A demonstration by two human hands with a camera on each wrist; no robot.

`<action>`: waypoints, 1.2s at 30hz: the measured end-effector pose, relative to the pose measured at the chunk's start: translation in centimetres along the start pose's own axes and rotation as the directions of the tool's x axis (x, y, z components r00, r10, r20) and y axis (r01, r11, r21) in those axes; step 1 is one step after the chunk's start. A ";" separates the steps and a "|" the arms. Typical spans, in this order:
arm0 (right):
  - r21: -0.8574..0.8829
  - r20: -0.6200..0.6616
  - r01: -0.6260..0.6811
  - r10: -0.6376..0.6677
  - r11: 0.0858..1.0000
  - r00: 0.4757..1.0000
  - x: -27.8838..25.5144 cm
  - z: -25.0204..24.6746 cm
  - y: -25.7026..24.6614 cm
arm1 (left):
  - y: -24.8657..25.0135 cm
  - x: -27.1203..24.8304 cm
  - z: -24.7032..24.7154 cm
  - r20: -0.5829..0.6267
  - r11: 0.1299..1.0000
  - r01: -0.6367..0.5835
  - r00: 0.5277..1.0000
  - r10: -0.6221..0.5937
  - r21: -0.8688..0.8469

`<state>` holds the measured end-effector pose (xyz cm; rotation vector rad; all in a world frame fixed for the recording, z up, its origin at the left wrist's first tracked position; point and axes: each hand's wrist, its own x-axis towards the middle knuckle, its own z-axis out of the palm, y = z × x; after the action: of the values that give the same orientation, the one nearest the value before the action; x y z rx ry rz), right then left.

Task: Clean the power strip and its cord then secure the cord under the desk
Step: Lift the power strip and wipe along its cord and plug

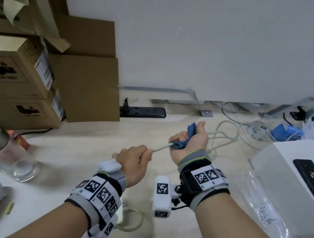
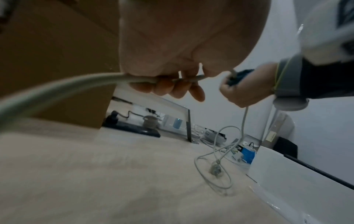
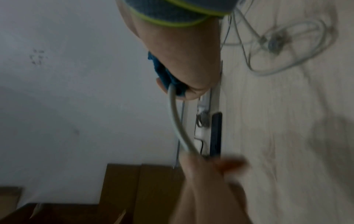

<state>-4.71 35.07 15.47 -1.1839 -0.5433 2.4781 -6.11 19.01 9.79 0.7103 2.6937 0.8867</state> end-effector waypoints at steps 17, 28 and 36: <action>-0.070 -0.032 -0.051 0.049 0.996 0.998 -0.5 0.1 -2.9 | -3.1 0.7 -3.8 -0.071 0.976 -0.142 0.989 0.132 -0.164; -0.089 0.023 0.118 -0.116 0.989 0.993 -1.1 1.6 -4.5 | -1.9 1.4 -3.2 0.033 0.983 -0.003 0.999 -0.003 0.181; -0.197 0.063 -0.003 0.016 0.980 0.998 -1.6 1.8 -0.2 | 4.3 1.1 -1.2 -0.081 0.951 0.016 0.996 -0.043 -0.310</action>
<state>-5.16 34.18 17.70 -1.1827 -0.8191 2.5249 -5.86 22.00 13.31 0.5718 2.5419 1.3217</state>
